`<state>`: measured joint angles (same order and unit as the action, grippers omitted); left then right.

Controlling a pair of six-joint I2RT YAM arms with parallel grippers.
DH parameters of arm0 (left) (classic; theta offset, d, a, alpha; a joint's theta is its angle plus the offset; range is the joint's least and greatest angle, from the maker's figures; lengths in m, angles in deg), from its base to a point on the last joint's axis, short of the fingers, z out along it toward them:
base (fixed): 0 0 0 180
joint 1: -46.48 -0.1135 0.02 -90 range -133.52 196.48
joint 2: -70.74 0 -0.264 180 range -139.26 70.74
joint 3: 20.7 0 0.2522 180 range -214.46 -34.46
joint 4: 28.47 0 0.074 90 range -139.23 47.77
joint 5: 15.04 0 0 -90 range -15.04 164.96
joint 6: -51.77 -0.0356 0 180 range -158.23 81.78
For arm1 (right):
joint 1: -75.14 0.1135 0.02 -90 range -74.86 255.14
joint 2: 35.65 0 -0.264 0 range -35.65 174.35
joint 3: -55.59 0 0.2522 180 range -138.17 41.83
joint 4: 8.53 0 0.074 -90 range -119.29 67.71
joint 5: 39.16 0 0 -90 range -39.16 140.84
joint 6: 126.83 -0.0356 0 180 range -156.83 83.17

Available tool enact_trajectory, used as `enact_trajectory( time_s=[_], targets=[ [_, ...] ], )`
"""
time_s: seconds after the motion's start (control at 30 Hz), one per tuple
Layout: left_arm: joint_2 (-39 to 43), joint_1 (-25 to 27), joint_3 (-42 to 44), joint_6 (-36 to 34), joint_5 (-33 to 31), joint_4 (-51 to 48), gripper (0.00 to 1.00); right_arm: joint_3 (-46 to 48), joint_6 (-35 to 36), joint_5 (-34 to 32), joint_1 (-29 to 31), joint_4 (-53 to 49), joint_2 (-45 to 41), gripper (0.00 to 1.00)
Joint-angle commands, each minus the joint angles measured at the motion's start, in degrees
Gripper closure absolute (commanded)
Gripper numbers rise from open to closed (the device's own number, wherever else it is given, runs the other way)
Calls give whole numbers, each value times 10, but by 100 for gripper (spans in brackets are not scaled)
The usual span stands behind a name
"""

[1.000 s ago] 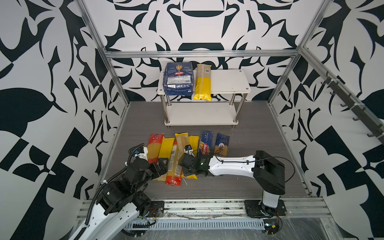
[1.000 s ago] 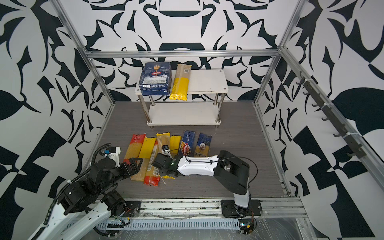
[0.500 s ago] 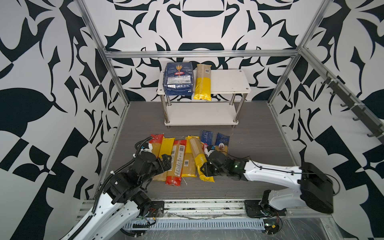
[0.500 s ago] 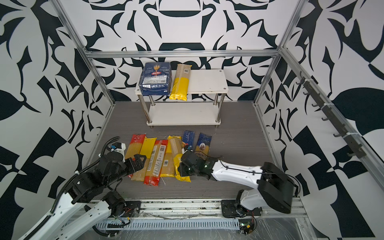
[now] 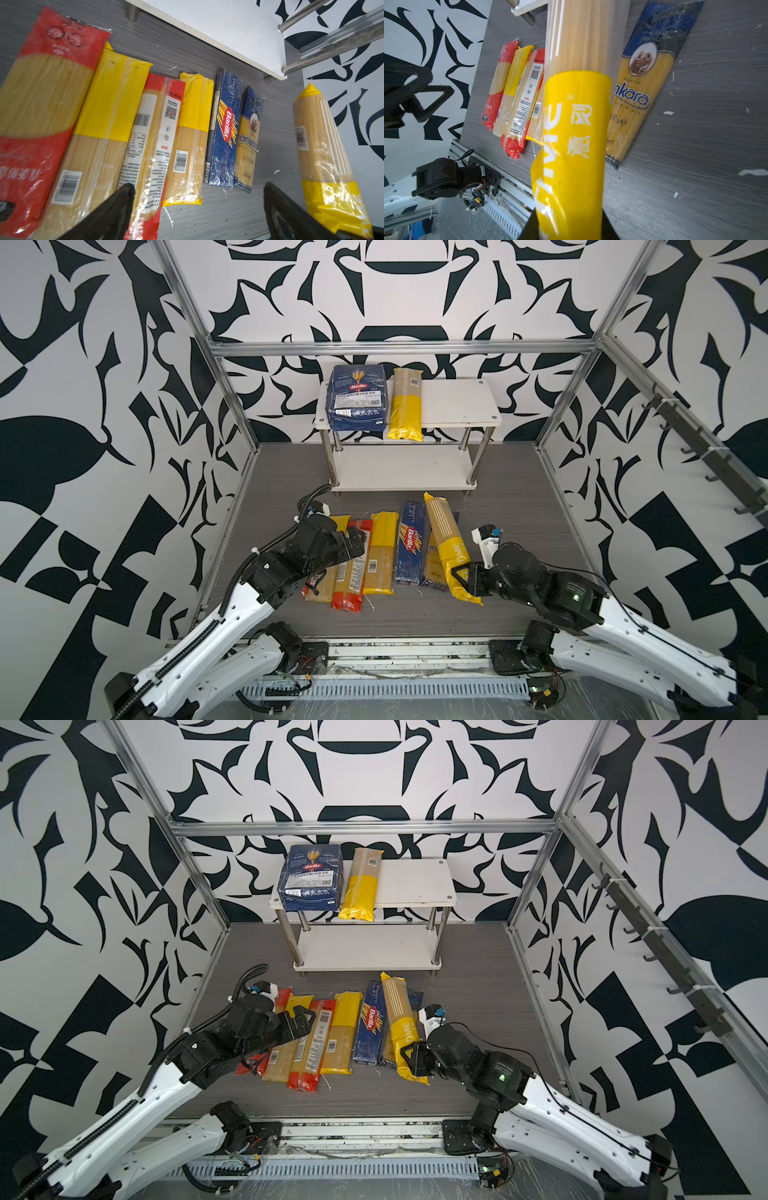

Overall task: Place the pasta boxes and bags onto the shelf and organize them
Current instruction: 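Lift the yellow Pastatime bag upright with the right gripper toward the shelf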

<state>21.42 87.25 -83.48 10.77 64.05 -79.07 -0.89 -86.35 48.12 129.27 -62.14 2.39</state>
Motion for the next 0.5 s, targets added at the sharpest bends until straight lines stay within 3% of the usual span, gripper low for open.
enact_trajectory(
  time_s=[0.0,0.2,0.47],
  targets=[
    [-18,-2,-33,-16,12,20,0,-75,31,-48,0,19,-37,94],
    [-42,-2,-62,-32,8,26,1,-171,69,-100,-1,-36,-20,94],
    [-66,-2,-86,-52,19,31,0,-316,138,-149,-1,-55,79,95]
  ],
)
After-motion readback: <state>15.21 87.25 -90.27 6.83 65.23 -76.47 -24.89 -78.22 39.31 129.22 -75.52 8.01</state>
